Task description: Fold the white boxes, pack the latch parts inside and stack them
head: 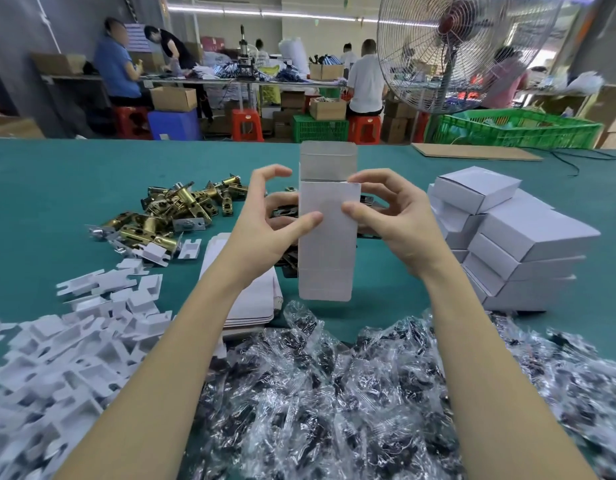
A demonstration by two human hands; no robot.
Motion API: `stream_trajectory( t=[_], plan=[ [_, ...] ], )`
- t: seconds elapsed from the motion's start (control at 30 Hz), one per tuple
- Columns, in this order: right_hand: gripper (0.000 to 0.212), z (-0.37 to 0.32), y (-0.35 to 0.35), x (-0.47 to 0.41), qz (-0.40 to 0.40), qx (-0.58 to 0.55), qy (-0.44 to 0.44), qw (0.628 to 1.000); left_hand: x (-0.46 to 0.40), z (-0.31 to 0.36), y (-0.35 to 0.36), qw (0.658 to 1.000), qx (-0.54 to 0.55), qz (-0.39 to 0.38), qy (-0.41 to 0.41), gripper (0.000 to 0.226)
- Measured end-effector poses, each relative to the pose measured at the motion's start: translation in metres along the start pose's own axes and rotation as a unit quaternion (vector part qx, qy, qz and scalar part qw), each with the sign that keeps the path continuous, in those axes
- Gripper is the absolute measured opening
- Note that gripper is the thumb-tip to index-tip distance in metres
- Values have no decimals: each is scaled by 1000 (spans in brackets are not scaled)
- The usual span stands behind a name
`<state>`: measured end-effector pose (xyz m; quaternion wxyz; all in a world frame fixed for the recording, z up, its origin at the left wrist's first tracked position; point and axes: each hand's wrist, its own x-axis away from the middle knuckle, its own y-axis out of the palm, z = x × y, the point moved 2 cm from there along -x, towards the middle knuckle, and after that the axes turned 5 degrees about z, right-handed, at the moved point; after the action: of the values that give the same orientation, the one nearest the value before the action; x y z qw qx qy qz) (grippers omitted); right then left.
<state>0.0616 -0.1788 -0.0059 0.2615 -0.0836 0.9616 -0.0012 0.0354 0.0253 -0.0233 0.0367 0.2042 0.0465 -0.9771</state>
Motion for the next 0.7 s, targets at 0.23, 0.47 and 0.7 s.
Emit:
stream_trajectory(
  t=[0.23, 0.47, 0.7],
  plan=[
    [26, 3, -6, 2, -26, -13, 28, 999, 5, 9, 8, 996, -57, -26, 55, 27],
    [23, 3, -6, 2, -69, -17, 43, 997, 0, 20, 5, 997, 3, 47, 60, 8],
    [20, 1, -6, 1, -73, -23, 48, 996, 1, 25, 3, 998, 64, 18, 19, 27]
  ],
)
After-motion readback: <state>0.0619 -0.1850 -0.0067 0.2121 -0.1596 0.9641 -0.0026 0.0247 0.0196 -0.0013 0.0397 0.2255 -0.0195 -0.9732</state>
